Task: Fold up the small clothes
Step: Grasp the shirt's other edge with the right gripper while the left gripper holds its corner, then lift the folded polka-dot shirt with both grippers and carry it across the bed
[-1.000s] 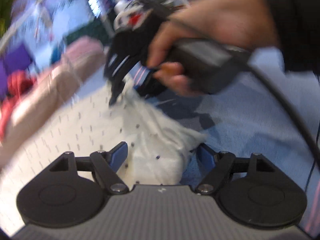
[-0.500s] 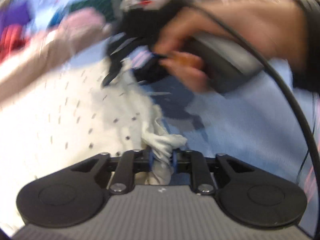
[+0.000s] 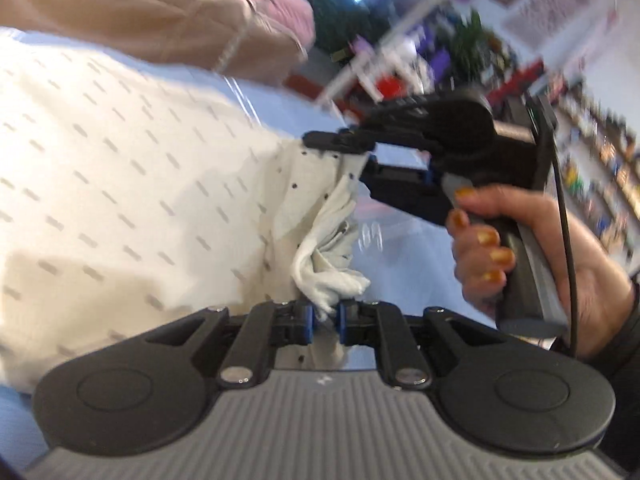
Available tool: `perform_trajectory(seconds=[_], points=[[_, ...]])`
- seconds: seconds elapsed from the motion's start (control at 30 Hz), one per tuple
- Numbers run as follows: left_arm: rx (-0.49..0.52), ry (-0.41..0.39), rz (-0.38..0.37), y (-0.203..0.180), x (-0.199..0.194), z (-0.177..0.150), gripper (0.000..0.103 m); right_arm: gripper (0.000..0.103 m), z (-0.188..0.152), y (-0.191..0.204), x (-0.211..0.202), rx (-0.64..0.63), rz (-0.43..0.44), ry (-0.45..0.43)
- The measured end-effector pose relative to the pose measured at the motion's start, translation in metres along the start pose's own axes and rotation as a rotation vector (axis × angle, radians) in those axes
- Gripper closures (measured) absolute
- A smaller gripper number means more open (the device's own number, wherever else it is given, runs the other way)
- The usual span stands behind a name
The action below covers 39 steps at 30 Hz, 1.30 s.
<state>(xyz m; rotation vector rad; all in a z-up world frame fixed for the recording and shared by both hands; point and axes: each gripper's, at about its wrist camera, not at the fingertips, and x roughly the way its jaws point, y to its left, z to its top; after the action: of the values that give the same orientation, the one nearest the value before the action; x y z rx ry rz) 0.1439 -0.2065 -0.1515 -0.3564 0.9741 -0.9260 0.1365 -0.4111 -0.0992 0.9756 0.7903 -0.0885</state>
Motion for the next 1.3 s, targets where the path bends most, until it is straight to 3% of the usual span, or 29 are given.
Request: perform_trajectory(seconds=[0.1,0.3,0.47,0.57,0.6,0.63,0.67,0.7,0.73,0.8,0.93,1.07,1.13,1.3], points=[[-0.024,-0.110,0.036,0.024,-0.047,0.016,0.092,0.092,-0.004,0.048,0.018,-0.048,0.065,0.028],[-0.118,-0.287,0.212,0.098,-0.150,0.019,0.092,0.093,-0.043,0.151,0.102,-0.170,0.143,0.152],[-0.228,-0.304,0.325,0.154,-0.196,-0.008,0.092,0.094,-0.100,0.201,0.168,-0.246,0.127,0.231],[-0.259,-0.277,0.353,0.173,-0.211,-0.022,0.090,0.092,-0.122,0.210,0.192,-0.282,0.100,0.268],[-0.270,-0.272,0.358,0.178,-0.218,-0.024,0.086,0.076,-0.127,0.210,0.197,-0.295,0.083,0.274],[-0.280,-0.265,0.375,0.182,-0.222,-0.028,0.076,0.065,-0.130,0.208,0.200,-0.298,0.067,0.277],[-0.286,-0.253,0.394,0.188,-0.221,-0.027,0.070,0.034,-0.131,0.205,0.201,-0.301,0.062,0.275],[-0.286,-0.248,0.411,0.195,-0.220,-0.024,0.053,0.012,-0.131,0.203,0.197,-0.312,0.064,0.254],[-0.289,-0.253,0.427,0.197,-0.225,-0.027,0.033,0.005,-0.131,0.202,0.190,-0.334,0.070,0.219],[-0.310,-0.270,0.448,0.203,-0.231,-0.028,0.018,0.003,-0.129,0.204,0.171,-0.418,0.079,0.132],[-0.376,-0.277,0.428,0.217,-0.230,-0.021,0.016,0.000,-0.114,0.192,0.130,-0.522,0.068,-0.006],[-0.505,-0.304,0.193,0.227,-0.230,-0.036,0.015,0.000,-0.094,0.147,0.100,-0.465,0.044,-0.022],[-0.583,-0.285,0.111,0.231,-0.221,-0.048,0.015,0.000,-0.096,0.117,0.088,-0.410,0.029,-0.010],[-0.547,-0.278,0.129,0.218,-0.202,-0.066,0.014,0.000,-0.118,0.046,0.061,-0.256,0.096,0.053]])
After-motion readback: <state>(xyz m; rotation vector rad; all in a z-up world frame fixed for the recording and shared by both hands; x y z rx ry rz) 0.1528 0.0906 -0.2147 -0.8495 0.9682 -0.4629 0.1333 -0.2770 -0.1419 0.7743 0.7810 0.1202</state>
